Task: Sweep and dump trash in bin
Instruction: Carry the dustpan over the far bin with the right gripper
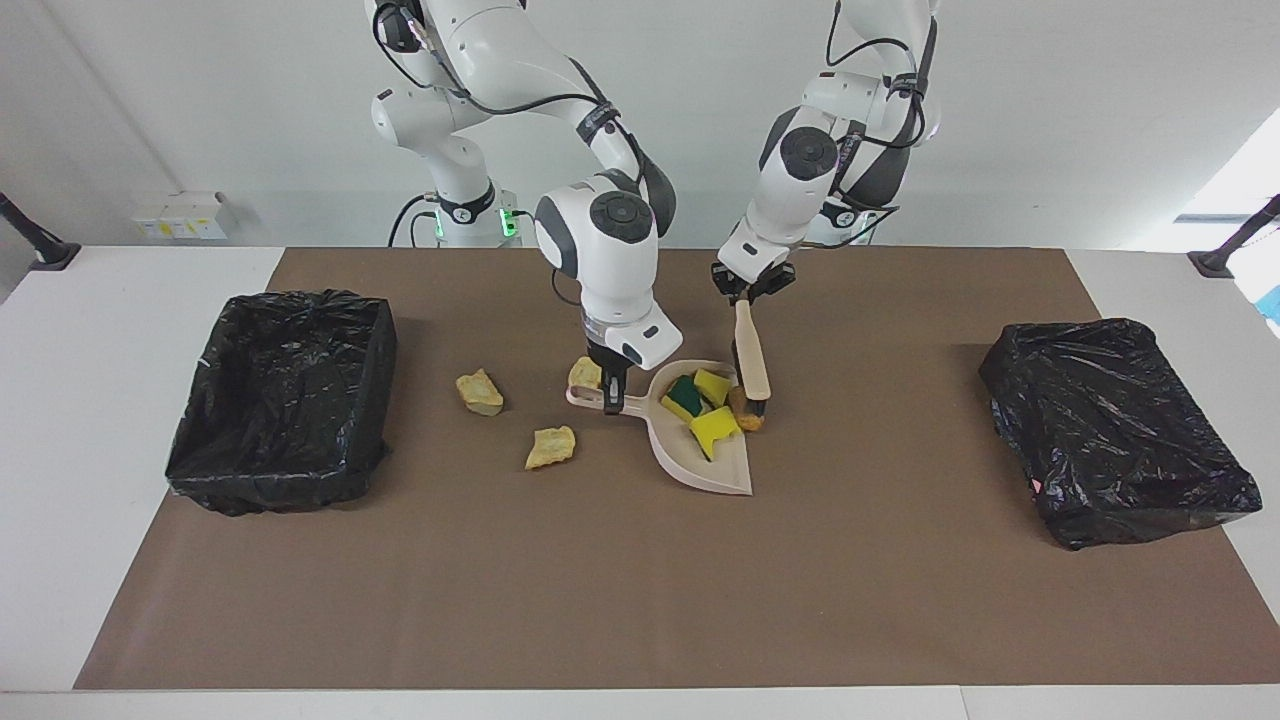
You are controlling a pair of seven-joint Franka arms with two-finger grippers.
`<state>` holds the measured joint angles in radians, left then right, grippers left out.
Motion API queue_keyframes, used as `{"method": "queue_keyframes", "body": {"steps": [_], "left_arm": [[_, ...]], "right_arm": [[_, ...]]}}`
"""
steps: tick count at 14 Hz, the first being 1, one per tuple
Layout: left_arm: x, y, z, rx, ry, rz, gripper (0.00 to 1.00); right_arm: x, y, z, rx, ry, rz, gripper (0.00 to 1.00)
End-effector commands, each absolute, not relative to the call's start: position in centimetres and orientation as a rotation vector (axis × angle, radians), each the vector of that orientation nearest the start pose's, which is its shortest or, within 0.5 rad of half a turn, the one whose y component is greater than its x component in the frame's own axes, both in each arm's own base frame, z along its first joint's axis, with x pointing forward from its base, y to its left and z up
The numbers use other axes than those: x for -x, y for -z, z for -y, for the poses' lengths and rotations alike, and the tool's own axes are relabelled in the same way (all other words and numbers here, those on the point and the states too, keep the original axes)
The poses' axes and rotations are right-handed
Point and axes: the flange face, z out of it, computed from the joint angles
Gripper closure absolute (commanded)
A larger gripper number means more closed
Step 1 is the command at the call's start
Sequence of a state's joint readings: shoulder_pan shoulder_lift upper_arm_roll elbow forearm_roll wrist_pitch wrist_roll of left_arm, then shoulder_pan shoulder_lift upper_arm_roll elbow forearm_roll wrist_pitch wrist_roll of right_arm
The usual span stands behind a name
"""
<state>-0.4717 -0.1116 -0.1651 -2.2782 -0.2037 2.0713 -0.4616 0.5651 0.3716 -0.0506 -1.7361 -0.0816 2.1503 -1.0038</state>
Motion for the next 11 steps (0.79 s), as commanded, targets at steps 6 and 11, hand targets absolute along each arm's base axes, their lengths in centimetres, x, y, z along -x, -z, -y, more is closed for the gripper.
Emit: {"method": "queue_keyframes", "body": {"steps": [6,11], "left_arm": [[-45.5,-46.4,22.9,3.231,-0.358,-0.129,1.0],[-48.0,-44.6,15.8,3.26,-0.346,-0.126,1.0]], "right_arm": [[-56.3,-34.1,-30.5,2.285,0.143,2.188,1.0],[-56.6,-35.1,-31.3,2.286,0.158,2.187,1.0]]}}
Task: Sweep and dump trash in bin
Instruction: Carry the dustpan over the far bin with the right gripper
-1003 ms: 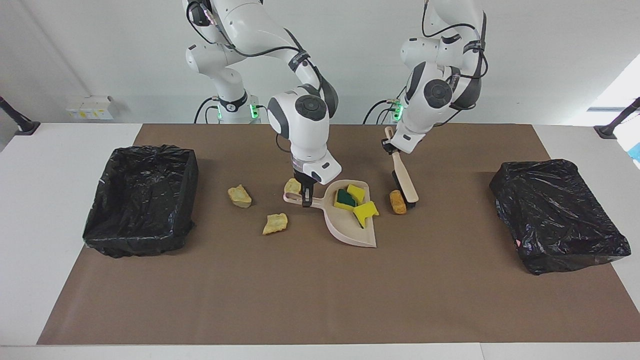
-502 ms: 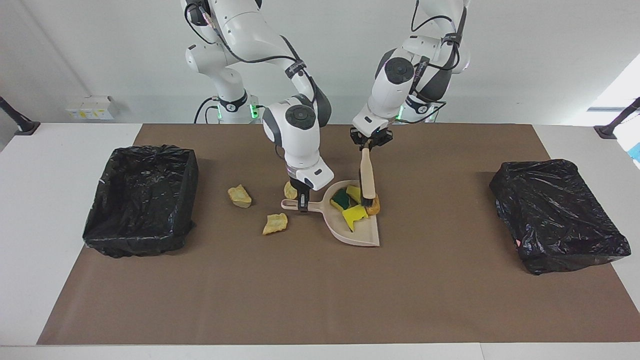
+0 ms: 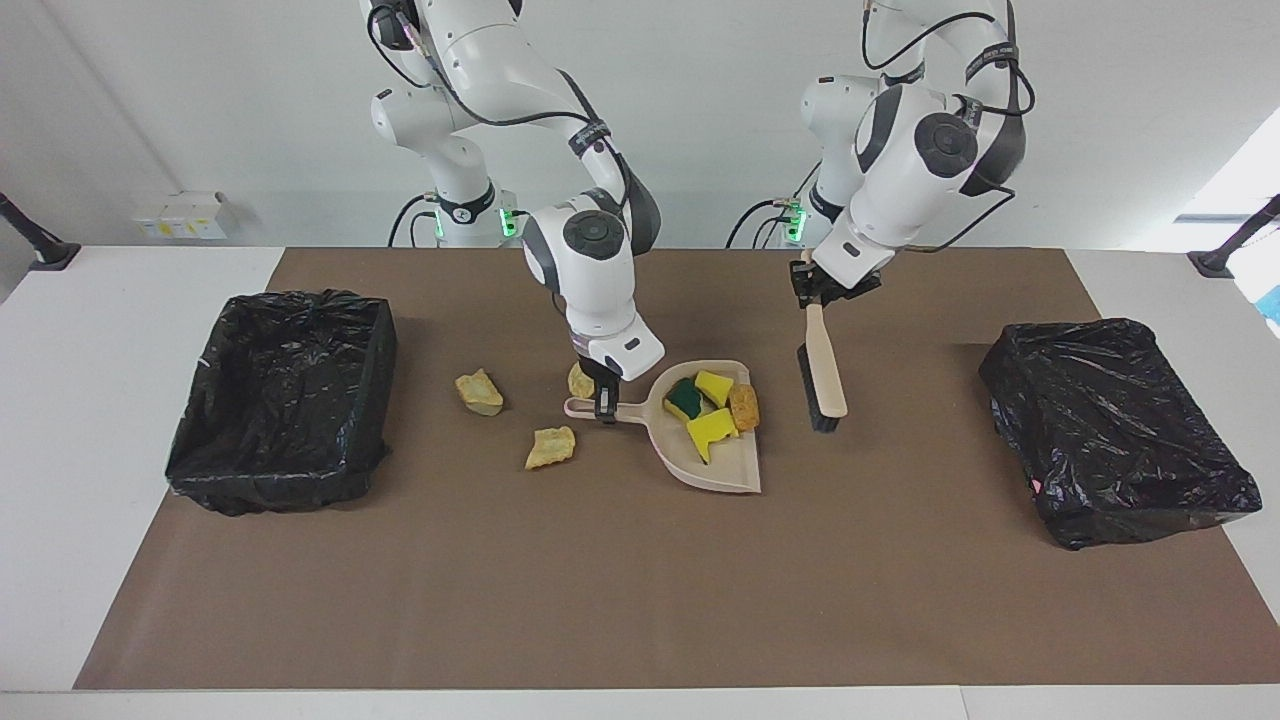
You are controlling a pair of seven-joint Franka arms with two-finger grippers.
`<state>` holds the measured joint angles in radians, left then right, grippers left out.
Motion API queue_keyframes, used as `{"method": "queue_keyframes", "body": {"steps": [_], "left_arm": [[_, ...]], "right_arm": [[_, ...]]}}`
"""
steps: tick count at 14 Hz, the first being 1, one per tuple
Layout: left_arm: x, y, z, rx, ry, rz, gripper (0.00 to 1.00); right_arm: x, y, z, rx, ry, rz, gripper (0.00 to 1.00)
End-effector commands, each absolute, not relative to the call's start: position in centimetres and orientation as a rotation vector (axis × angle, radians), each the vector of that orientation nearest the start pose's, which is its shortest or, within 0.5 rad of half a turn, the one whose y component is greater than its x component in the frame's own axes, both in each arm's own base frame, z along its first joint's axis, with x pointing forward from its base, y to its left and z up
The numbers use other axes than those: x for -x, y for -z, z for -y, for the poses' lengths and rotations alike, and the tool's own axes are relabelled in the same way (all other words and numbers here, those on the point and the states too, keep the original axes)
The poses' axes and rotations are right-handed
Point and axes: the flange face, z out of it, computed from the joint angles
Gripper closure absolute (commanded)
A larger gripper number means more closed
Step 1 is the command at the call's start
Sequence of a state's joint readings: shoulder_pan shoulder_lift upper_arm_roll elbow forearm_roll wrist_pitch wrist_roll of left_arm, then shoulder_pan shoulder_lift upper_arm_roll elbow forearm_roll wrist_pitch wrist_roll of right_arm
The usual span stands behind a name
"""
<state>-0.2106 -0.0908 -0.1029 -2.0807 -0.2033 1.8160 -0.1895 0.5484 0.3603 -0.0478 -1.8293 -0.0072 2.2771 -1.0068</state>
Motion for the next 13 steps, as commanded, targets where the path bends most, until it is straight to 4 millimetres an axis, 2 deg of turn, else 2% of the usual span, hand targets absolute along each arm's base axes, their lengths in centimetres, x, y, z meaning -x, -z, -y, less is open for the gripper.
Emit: {"method": "queue_keyframes", "body": {"steps": [1,3,7,9,10,11,13], "left_arm": [[-48.2,-43.9,14.8,3.262,-0.344,-0.149,1.0],[-49.4,-43.7,11.9,3.267,-0.324,-0.191,1.0],[-52.0,-45.6,8.7,3.237,-0.268,-0.16,1.0],[-51.4,-45.3,8.4,3.181,-0.295,-0.18,1.0],[-50.7,-44.8,8.7,3.174,-0.314,-0.177,1.0],[-50.1,-44.6,9.0,3.17,-0.315,-0.144,1.0],[-49.1,-44.3,10.3,3.157,-0.321,-0.096,1.0]], "right_arm": [[-56.8,-35.8,-31.2,2.289,0.172,2.187,1.0],[-57.1,-37.8,-30.6,2.3,0.161,2.17,1.0],[-58.3,-42.2,-27.2,2.353,0.22,2.124,1.0],[-59.2,-44.5,-23.7,2.364,0.197,2.115,1.0],[-59.8,-45.4,-21.2,2.351,0.164,2.126,1.0],[-60.8,-46.5,-18.3,2.347,0.15,2.128,1.0],[-62.0,-48.2,-14.1,2.321,0.148,2.1,1.0]]}}
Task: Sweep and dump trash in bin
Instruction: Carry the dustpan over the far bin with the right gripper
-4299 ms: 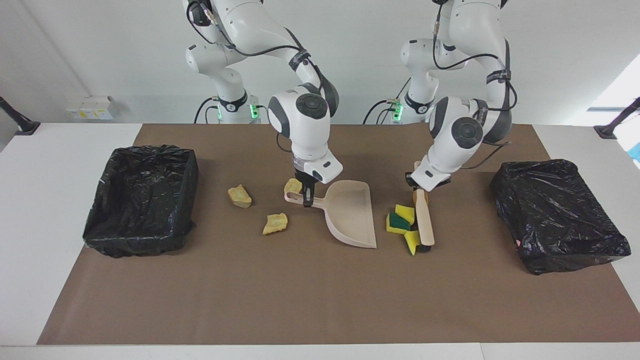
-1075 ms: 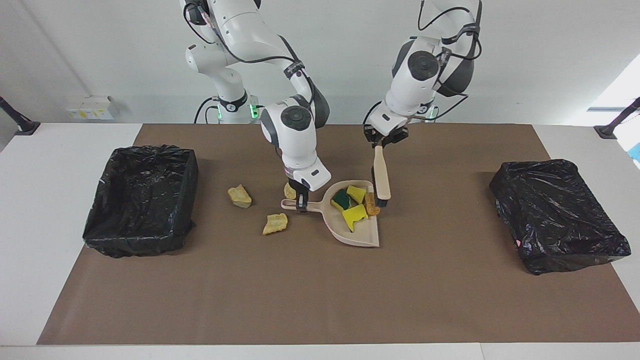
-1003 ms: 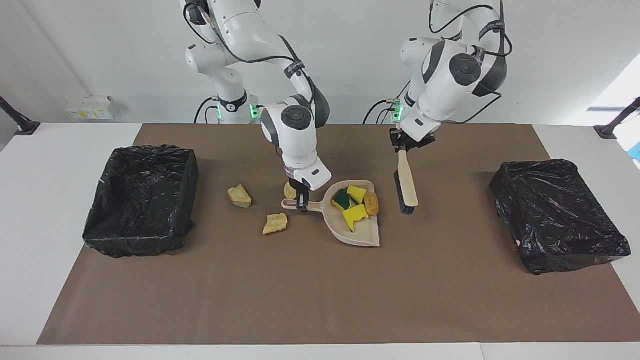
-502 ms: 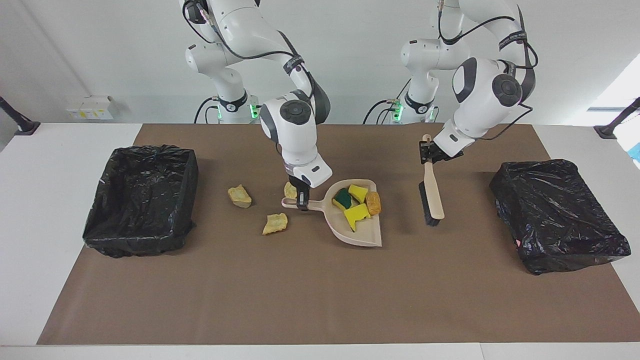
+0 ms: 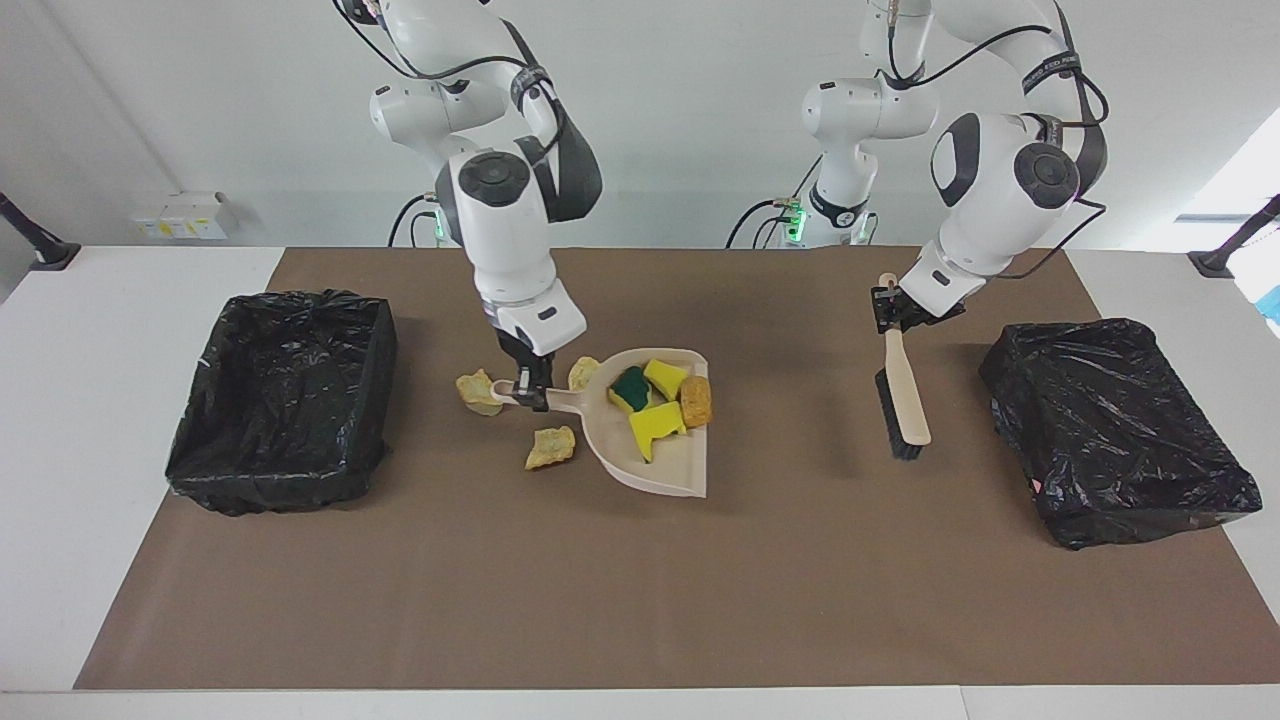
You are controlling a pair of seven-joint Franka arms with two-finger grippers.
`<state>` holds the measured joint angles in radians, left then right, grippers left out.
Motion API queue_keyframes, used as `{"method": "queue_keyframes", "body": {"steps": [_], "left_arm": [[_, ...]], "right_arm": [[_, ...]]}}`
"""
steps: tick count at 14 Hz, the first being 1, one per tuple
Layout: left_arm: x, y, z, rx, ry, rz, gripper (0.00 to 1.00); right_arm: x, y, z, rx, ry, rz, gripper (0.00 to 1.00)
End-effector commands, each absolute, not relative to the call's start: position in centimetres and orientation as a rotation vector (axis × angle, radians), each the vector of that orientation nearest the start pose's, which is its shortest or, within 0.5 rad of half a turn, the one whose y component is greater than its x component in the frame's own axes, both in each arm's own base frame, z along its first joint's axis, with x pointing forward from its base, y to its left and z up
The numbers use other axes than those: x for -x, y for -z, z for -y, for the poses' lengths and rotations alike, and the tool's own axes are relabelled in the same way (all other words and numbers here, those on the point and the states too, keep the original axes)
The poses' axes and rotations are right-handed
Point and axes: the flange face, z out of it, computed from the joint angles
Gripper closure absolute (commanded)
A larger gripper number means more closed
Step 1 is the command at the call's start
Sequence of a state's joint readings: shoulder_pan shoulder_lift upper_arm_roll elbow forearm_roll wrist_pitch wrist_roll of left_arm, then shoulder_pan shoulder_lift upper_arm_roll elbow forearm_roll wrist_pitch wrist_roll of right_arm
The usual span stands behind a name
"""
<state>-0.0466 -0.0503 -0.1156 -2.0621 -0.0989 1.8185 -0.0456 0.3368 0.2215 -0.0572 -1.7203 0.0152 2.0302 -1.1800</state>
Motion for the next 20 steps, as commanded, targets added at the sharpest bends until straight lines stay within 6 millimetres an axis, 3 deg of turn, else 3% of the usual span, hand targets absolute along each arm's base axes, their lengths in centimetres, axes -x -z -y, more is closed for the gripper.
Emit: {"method": "queue_keyframes", "body": {"steps": [1,6,8,10,13,15,17,20], "left_arm": [[-48.6,-44.3,12.1,3.149,-0.326,-0.122,1.0],[-43.9,-44.9,23.8,3.107,-0.293,-0.057,1.0],[-40.9,-43.9,29.2,3.091,-0.293,-0.029,1.0],[-38.8,-42.6,32.3,3.098,-0.257,-0.001,1.0],[-36.1,-40.8,34.9,3.119,-0.256,0.052,1.0],[-35.8,-40.3,35.1,3.131,-0.241,0.055,1.0],[-35.1,-40.1,35.0,3.126,-0.244,0.044,1.0],[-33.5,-38.7,36.3,3.107,-0.261,0.029,1.0]], "right_arm": [[-62.5,-48.6,-11.5,2.316,0.136,2.105,1.0],[-62.5,-50.8,-0.1,2.373,0.077,2.091,1.0],[-62.1,-51.4,5.5,2.398,0.039,2.121,1.0],[-61.4,-51.8,10.0,2.387,0.001,2.168,1.0],[-59.5,-52.2,17.9,2.36,-0.099,2.254,1.0],[-58.1,-52.8,22.1,2.369,-0.207,2.307,1.0],[-56.9,-53.1,24.7,2.385,-0.398,2.342,1.0],[-55.7,-53.3,25.7,2.374,-0.639,2.383,1.0]]}}
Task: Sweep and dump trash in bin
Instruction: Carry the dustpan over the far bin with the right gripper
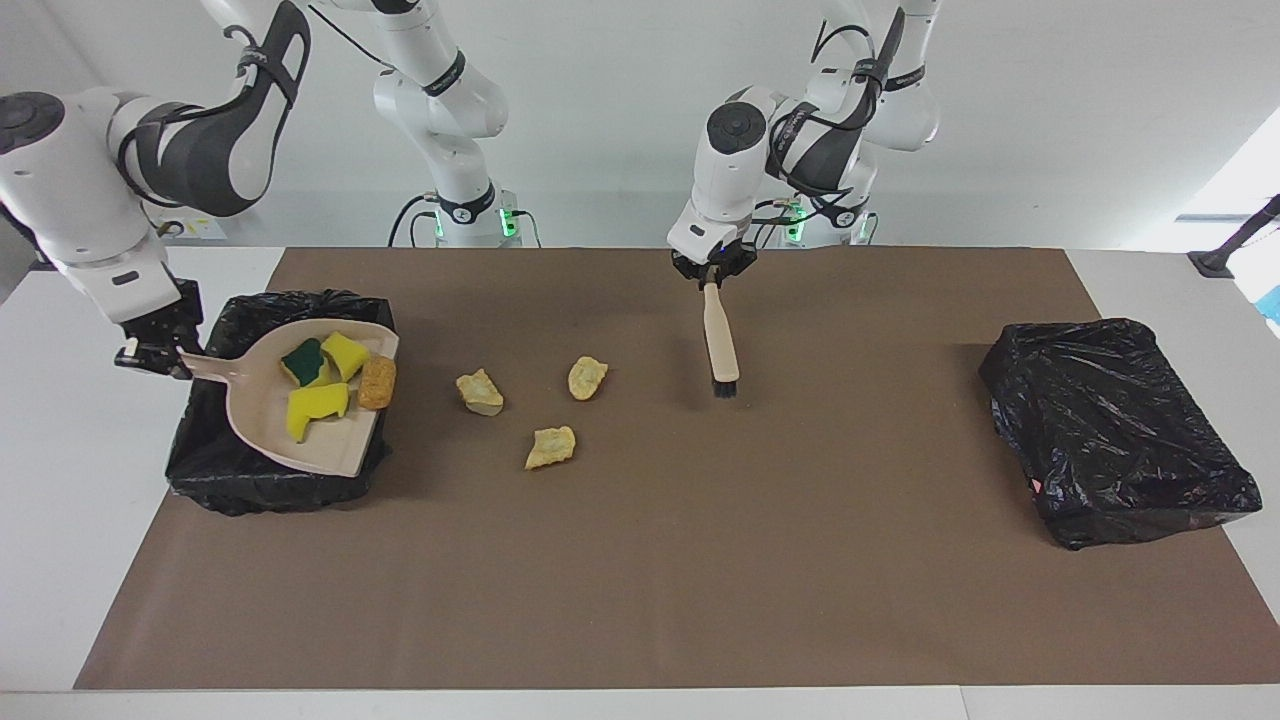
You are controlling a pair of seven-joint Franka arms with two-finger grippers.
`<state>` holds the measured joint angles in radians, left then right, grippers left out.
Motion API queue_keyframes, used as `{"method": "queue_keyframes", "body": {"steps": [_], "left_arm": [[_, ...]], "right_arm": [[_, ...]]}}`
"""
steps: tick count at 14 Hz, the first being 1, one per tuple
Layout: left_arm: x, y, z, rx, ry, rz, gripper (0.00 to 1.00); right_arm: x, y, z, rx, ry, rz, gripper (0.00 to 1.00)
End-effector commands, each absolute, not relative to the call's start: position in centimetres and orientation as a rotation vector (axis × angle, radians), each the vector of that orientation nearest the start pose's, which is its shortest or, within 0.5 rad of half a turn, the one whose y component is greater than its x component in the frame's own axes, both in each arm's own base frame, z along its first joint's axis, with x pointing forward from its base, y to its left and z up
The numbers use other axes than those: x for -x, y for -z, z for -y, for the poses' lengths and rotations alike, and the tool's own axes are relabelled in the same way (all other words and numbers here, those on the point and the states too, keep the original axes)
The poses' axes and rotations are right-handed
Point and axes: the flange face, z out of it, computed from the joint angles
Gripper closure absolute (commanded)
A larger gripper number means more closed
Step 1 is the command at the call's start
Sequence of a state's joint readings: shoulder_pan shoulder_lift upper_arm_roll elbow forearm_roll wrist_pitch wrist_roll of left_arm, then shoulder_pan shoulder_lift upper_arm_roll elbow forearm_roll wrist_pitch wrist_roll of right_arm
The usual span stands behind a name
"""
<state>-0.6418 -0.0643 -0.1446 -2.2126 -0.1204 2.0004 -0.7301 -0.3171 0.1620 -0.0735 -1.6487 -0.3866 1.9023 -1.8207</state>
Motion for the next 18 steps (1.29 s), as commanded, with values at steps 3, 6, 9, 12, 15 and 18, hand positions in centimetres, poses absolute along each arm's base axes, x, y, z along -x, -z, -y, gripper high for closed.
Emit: {"method": "queue_keyframes", "body": {"steps": [3,6,9,12,15,18], "left_arm": [[-33.0,-38.0,36.5,3.109,-0.258,0.02,1.0],[-33.1,-37.9,36.3,3.11,-0.256,0.023,1.0],[-33.1,-37.8,36.2,3.108,-0.259,0.028,1.0],[-33.3,-37.8,36.1,3.108,-0.26,0.03,1.0],[-33.0,-37.6,35.8,3.104,-0.265,0.016,1.0],[-33.0,-37.2,35.7,3.126,-0.26,0.038,1.0]], "right_arm": [[-55.3,-53.2,24.7,2.401,-0.888,2.404,1.0],[-55.9,-53.4,21.4,2.433,-1.052,2.419,1.0],[-55.8,-53.9,17.8,2.546,-1.263,2.324,1.0],[-55.0,-54.3,15.2,2.619,-1.431,2.273,1.0],[-55.1,-55.3,13.6,2.66,-1.558,2.258,1.0],[-54.8,-57.8,11.9,2.684,-1.579,2.298,1.0]]}}
